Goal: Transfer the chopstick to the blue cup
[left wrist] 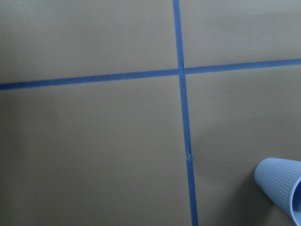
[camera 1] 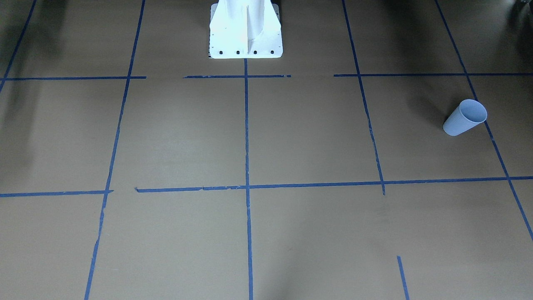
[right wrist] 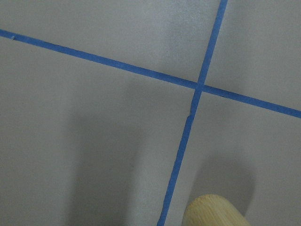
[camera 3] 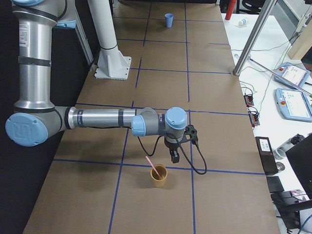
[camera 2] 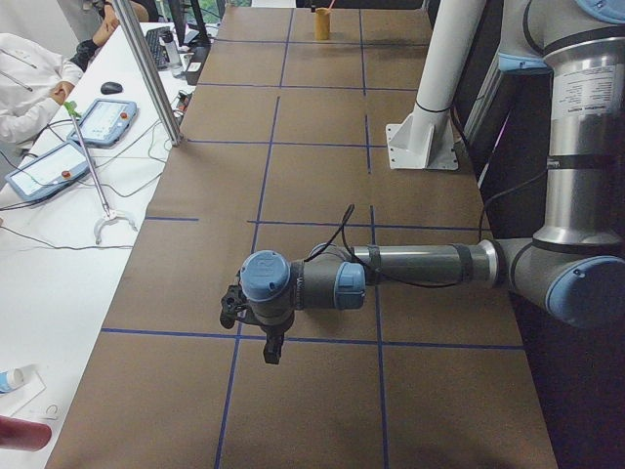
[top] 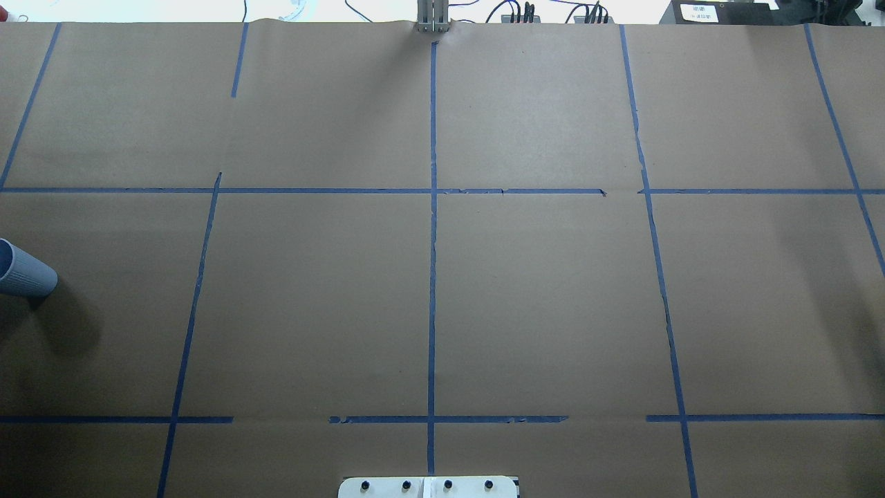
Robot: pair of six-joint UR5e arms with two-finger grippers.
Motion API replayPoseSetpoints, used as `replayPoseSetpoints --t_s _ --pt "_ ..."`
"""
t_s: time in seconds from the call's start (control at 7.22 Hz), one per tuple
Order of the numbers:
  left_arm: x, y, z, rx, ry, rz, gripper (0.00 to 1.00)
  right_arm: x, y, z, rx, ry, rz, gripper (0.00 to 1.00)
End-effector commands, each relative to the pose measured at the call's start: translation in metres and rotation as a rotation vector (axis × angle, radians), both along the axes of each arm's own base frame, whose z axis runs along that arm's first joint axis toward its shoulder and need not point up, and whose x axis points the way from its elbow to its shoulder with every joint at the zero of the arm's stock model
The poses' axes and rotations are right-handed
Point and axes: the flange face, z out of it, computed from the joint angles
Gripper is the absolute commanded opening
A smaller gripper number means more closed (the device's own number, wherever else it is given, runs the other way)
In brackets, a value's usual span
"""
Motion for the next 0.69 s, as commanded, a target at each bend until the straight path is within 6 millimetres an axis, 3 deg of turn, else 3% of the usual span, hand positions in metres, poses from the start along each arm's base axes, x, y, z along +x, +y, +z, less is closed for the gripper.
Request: replayPoseSetpoints --t_s 0.0,0.55 --pt "-0.0001 -0.0007 -0.0035 0.013 -0.002 0.001 1.00 -0.0001 -0.0014 -0.0014 0.011 -0.001 0.000 1.00" --pt "0.0006 0.0021 -0.0013 -0.001 -0.003 -0.006 1.00 -0.0037 0.0000 0.0005 0.022 -0.006 -0.003 1.00"
